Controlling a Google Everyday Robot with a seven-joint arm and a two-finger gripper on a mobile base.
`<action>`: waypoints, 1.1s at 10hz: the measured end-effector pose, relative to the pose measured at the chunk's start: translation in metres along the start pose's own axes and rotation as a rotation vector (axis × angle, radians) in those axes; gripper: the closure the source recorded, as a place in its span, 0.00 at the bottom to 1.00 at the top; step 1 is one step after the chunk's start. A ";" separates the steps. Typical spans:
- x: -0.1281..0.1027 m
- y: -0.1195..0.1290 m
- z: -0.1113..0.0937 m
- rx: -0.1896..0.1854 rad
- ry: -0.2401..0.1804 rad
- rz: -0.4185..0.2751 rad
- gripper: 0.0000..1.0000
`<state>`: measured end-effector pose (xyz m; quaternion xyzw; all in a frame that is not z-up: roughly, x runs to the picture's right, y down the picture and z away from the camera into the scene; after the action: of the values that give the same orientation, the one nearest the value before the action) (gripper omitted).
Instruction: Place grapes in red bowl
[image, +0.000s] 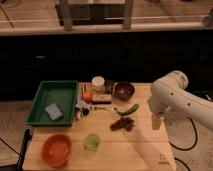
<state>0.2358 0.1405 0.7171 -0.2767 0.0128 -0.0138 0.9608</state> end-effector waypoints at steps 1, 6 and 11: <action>-0.006 -0.001 0.005 0.003 -0.003 -0.013 0.20; -0.030 0.003 0.032 0.000 -0.019 -0.078 0.20; -0.046 0.004 0.051 -0.009 -0.046 -0.137 0.20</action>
<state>0.1915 0.1723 0.7592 -0.2817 -0.0284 -0.0729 0.9563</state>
